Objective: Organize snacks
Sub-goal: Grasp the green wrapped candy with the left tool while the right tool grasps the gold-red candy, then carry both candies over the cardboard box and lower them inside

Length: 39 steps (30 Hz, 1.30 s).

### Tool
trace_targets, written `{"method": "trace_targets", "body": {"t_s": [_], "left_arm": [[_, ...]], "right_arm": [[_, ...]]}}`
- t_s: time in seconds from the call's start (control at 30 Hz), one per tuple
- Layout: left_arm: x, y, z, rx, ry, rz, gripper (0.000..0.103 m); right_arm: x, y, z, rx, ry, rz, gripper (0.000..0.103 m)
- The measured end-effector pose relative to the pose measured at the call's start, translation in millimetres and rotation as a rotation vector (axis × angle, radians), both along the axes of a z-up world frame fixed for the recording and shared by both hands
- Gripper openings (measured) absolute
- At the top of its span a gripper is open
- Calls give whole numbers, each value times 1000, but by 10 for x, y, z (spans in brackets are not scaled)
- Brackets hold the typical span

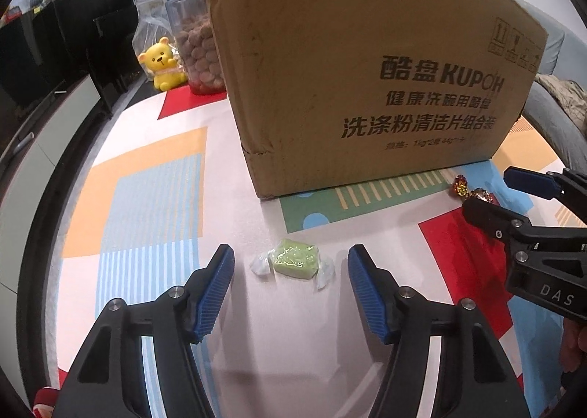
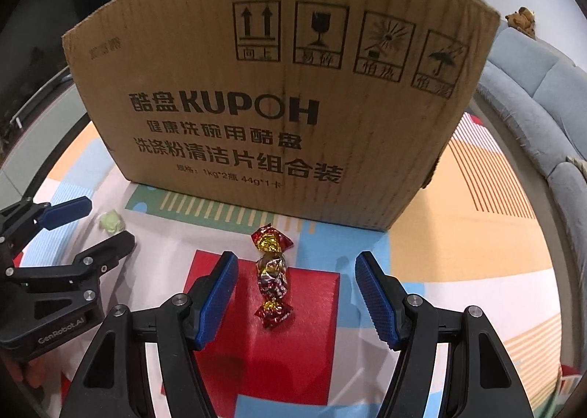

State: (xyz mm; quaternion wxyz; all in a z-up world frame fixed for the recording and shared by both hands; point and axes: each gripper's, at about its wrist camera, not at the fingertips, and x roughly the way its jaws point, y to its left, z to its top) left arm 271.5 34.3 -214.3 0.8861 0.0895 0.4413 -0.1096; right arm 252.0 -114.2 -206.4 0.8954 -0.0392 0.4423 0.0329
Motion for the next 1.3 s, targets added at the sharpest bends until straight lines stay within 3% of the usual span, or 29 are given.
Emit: {"method": "trace_targets", "body": {"t_s": [0.23, 0.4, 0.47, 0.5, 0.6, 0.83, 1.3], "left_arm": [[90, 9, -26, -35, 0, -3, 59], [107, 30, -40, -71, -1, -6, 52], [98, 18, -38, -73, -2, -15, 47], [92, 8, -37, -74, -2, -21, 44], [74, -8, -37, -75, -1, -31, 39], [41, -18, -25, -74, 5, -41, 31], [-195, -77, 279, -74, -30, -28, 30]], "right_arm": [[53, 4, -75, 1, 4, -4, 65], [55, -24, -133, 10, 19, -1, 41], [65, -58, -95, 15, 17, 0, 38], [64, -53, -96, 17, 18, 4, 30], [62, -39, -98, 20, 19, 15, 20], [21, -13, -68, 30, 21, 26, 20], [-74, -119, 206, 39, -30, 47, 20]]}}
